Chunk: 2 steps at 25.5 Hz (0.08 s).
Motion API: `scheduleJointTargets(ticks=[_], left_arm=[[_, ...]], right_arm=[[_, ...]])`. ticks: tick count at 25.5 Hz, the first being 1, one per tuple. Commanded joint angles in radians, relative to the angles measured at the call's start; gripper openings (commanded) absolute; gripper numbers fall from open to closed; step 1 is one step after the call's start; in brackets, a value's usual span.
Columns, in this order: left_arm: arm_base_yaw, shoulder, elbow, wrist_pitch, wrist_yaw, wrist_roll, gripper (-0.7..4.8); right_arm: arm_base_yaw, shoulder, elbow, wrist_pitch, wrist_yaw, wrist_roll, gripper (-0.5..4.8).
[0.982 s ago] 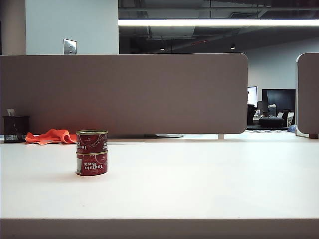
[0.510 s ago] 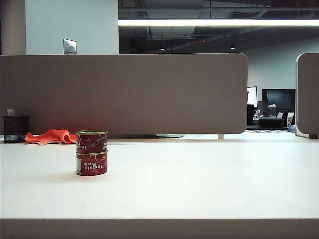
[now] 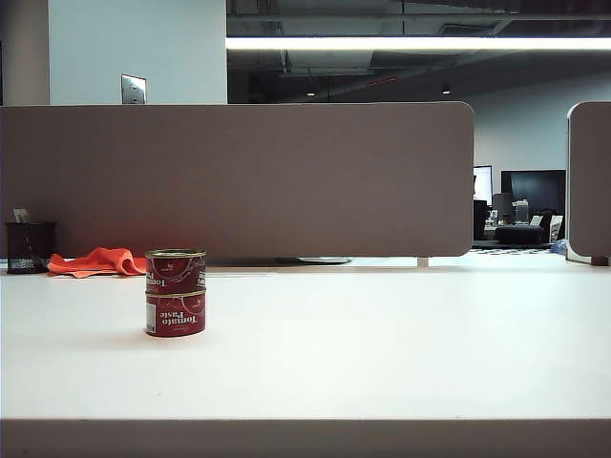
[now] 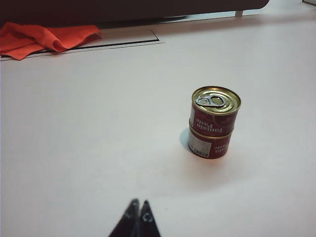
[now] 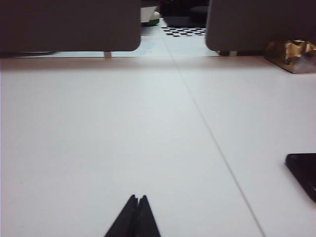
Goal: Stack a can of tomatoes on the right onto the can of tomatoes on the left.
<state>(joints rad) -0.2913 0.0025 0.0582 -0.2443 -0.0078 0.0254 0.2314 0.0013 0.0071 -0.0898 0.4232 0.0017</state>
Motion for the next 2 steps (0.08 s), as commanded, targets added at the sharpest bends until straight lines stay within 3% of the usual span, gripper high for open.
scheduleJointTargets(ticks=[1, 2], left_arm=[[-0.002, 0.0, 0.001, 0.013, 0.002, 0.001, -0.05], [-0.002, 0.0, 0.001, 0.013, 0.002, 0.001, -0.05]], right_arm=[[-0.01, -0.002, -0.006, 0.012, 0.002, 0.001, 0.0], [-0.01, -0.002, -0.006, 0.012, 0.002, 0.001, 0.0]])
